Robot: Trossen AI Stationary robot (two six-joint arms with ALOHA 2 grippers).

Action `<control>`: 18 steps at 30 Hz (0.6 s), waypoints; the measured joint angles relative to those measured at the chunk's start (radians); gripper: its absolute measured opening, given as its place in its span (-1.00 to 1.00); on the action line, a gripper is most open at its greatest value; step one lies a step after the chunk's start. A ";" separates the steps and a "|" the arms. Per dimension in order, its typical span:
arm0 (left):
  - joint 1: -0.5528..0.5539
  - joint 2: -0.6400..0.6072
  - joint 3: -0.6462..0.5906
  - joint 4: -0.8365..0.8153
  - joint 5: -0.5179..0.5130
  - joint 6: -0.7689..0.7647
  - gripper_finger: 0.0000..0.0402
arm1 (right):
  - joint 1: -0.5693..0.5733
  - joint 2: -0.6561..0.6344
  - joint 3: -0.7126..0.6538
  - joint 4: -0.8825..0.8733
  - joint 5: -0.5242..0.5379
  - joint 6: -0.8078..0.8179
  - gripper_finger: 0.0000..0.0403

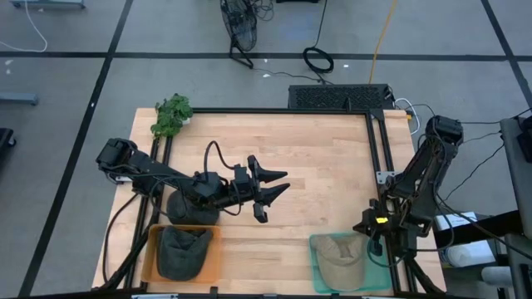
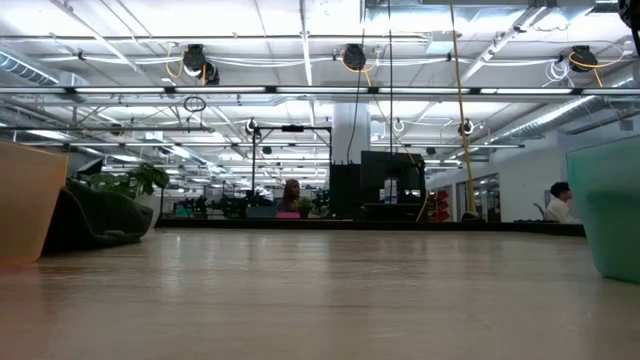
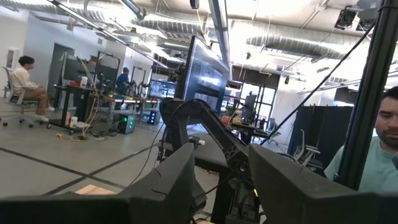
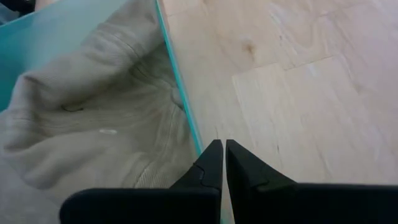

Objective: Pick & Place hat
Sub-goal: Put the brown cap into the blue bin

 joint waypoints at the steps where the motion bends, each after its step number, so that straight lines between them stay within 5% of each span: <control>1: 0.000 0.000 0.000 0.000 0.000 0.000 -0.19 | 0.000 0.000 0.000 0.000 -0.008 0.006 -1.00; 11: 0.000 0.000 0.000 0.000 0.000 0.000 -0.19 | 0.001 0.002 0.000 -0.011 -0.024 0.022 -1.00; 18: 0.015 0.000 0.000 -0.025 0.000 -0.003 -0.19 | 0.001 0.002 0.000 0.025 0.084 -0.026 -1.00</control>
